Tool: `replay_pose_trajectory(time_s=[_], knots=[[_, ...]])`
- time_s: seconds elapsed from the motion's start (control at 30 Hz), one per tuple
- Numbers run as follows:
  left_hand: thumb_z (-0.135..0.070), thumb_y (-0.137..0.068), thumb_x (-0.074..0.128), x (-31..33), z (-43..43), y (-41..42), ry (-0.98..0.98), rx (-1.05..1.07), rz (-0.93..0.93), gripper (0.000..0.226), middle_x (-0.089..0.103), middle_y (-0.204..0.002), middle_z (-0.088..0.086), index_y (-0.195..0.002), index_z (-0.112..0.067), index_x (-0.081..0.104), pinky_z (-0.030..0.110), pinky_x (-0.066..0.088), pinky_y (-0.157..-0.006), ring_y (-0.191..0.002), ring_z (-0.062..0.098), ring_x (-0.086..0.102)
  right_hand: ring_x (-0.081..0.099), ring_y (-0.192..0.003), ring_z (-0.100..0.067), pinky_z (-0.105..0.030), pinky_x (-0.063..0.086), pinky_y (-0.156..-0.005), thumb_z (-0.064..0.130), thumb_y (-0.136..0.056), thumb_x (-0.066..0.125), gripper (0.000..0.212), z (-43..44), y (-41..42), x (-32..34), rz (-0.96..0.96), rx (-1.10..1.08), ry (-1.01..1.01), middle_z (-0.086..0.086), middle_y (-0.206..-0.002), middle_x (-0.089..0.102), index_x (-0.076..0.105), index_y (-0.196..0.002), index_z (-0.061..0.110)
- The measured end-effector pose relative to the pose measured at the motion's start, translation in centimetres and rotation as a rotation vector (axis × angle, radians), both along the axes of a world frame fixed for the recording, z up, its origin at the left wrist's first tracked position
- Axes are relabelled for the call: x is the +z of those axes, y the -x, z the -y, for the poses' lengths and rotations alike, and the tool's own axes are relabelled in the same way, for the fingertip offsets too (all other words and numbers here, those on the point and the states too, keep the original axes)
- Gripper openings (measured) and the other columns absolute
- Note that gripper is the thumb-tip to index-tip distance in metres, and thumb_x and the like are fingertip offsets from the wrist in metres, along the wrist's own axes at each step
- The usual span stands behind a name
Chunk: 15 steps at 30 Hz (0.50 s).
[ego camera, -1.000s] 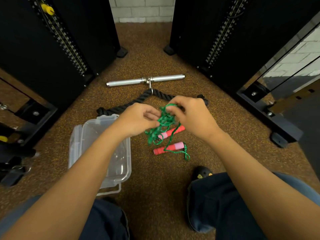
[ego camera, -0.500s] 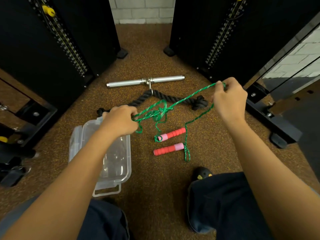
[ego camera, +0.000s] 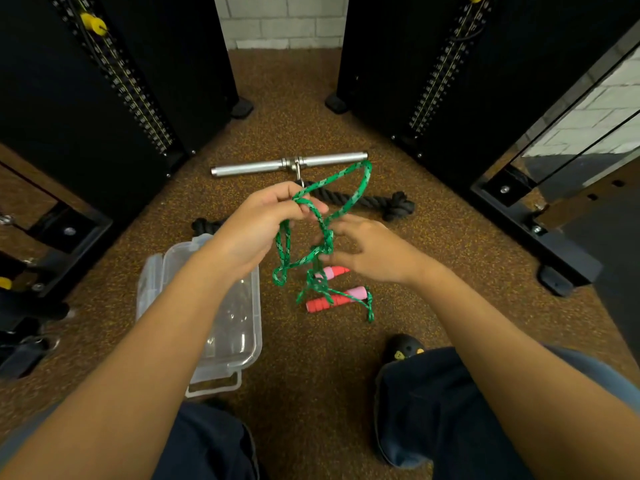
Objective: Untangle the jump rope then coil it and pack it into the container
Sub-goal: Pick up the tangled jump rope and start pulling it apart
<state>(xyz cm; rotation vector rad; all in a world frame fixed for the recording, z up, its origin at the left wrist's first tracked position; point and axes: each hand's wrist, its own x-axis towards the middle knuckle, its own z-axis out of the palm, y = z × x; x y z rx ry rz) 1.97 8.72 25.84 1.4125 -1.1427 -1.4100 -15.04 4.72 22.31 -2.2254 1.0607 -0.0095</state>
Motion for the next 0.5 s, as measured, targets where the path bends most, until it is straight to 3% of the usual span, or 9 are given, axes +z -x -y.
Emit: replay_pose_trajectory(time_s=[0.1, 0.17, 0.23, 0.3, 0.37, 0.4, 0.47, 0.5], knots=[[0.003, -0.085, 0.045, -0.1, 0.4, -0.1, -0.051, 0.139, -0.109, 0.026, 0.067, -0.09, -0.005, -0.075, -0.016, 0.059, 0.029, 0.037, -0.085, -0.089, 0.006, 0.06, 0.058, -0.088, -0.023, -0.039, 0.046, -0.083, 0.028, -0.089, 0.059, 0.023, 0.2, 0.2, 0.4, 0.159, -0.057, -0.054, -0.012, -0.096, 0.065, 0.06, -0.096, 0.006], [-0.002, -0.088, 0.046, -0.3, 0.7, -0.2, -0.097, 0.219, -0.08, 0.023, 0.064, -0.1, -0.003, -0.084, -0.018, 0.062, 0.026, 0.038, -0.091, -0.098, 0.009, 0.058, 0.052, -0.075, -0.018, -0.034, 0.041, -0.07, 0.026, -0.09, 0.057, 0.023, 0.4, 0.4, 0.7, 0.211, -0.146, -0.151, -0.01, -0.081, 0.06, 0.054, -0.083, 0.004], [-0.016, -0.09, 0.05, -0.9, 0.9, -0.3, -0.153, 0.251, 0.042, 0.022, 0.057, -0.117, -0.006, -0.107, -0.024, 0.062, 0.021, 0.035, -0.089, -0.105, 0.006, 0.052, 0.059, -0.077, -0.018, -0.035, 0.045, -0.072, 0.023, -0.091, 0.055, 0.024, 0.4, 0.3, 0.8, 0.288, -0.254, -0.254, -0.008, -0.079, 0.063, 0.05, -0.078, 0.004], [-0.031, -0.088, 0.056, -1.6, 0.9, -0.3, -0.175, 0.287, 0.202, 0.04, 0.037, -0.131, -0.005, -0.127, -0.028, 0.049, 0.024, 0.028, -0.098, -0.119, 0.01, 0.04, 0.067, -0.083, -0.015, -0.039, 0.051, -0.08, 0.018, -0.092, 0.052, 0.02, 0.7, 0.4, 0.9, 0.398, -0.363, -0.36, -0.003, -0.079, 0.066, 0.049, -0.076, 0.007], [-0.035, -0.086, 0.059, -1.9, 0.5, 0.3, -0.094, 0.289, 0.36, 0.038, 0.03, -0.122, -0.002, -0.121, -0.029, 0.047, 0.025, 0.031, -0.1, -0.117, 0.013, 0.039, 0.068, -0.084, -0.014, -0.031, 0.052, -0.079, 0.014, -0.092, 0.05, 0.021, 1.0, 0.4, 1.0, 0.461, -0.431, -0.419, -0.001, -0.076, 0.065, 0.047, -0.071, 0.013], [-0.035, -0.085, 0.06, -1.9, 0.2, 0.7, -0.031, 0.253, 0.416, 0.032, 0.032, -0.117, -0.001, -0.114, -0.028, 0.049, 0.021, 0.036, -0.094, -0.109, 0.012, 0.044, 0.068, -0.083, -0.014, -0.028, 0.052, -0.078, 0.012, -0.092, 0.05, 0.023, 1.1, 0.5, 1.1, 0.481, -0.448, -0.434, 0.0, -0.074, 0.064, 0.046, -0.069, 0.015], [-0.034, -0.085, 0.06, -2.0, 0.0, 1.5, 0.033, 0.115, 0.42, 0.025, 0.044, -0.114, 0.001, -0.107, -0.025, 0.052, 0.015, 0.04, -0.081, -0.095, 0.008, 0.05, 0.066, -0.079, -0.012, -0.026, 0.052, -0.079, 0.01, -0.091, 0.05, 0.023, 1.2, 0.5, 1.3, 0.518, -0.45, -0.468, 0.001, -0.072, 0.062, 0.047, -0.069, 0.016], [-0.034, -0.086, 0.06, -2.2, -0.1, 1.9, 0.037, 0.046, 0.382, 0.026, 0.05, -0.116, 0.002, -0.109, -0.025, 0.054, 0.017, 0.042, -0.082, -0.095, 0.007, 0.052, 0.065, -0.078, -0.011, -0.028, 0.052, -0.081, 0.01, -0.091, 0.05, 0.022, 1.2, 0.5, 1.4, 0.524, -0.431, -0.478, 0.001, -0.073, 0.061, 0.048, -0.07, 0.015]])
